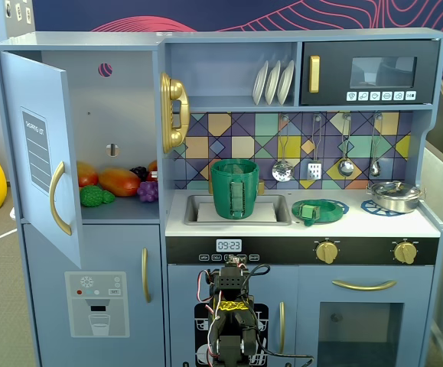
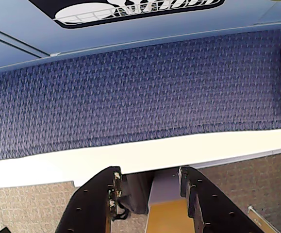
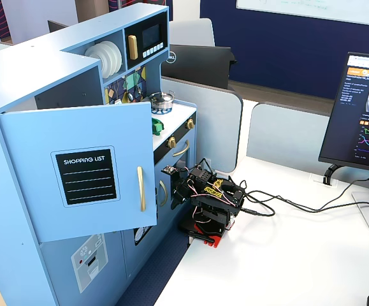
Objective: Pick up the lid from the counter and put it on the green recipient
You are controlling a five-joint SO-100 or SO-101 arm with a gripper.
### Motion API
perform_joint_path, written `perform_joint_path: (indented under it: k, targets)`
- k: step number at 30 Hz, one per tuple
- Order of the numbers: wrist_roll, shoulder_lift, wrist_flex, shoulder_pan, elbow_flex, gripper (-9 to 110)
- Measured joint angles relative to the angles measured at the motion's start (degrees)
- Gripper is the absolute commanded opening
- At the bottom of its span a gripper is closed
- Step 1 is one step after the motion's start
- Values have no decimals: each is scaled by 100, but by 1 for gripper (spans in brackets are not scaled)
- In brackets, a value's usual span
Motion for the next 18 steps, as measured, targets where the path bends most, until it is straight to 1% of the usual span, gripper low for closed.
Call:
perform_joint_path:
  k: [12,15,17,18]
  targets:
    - [-9,0,0,193,9,0]
    - [-281,0,-9,554,9,0]
    - [-229,-149,-229,932,-70,0]
    - [-220,-316,-554,1160,-202,3]
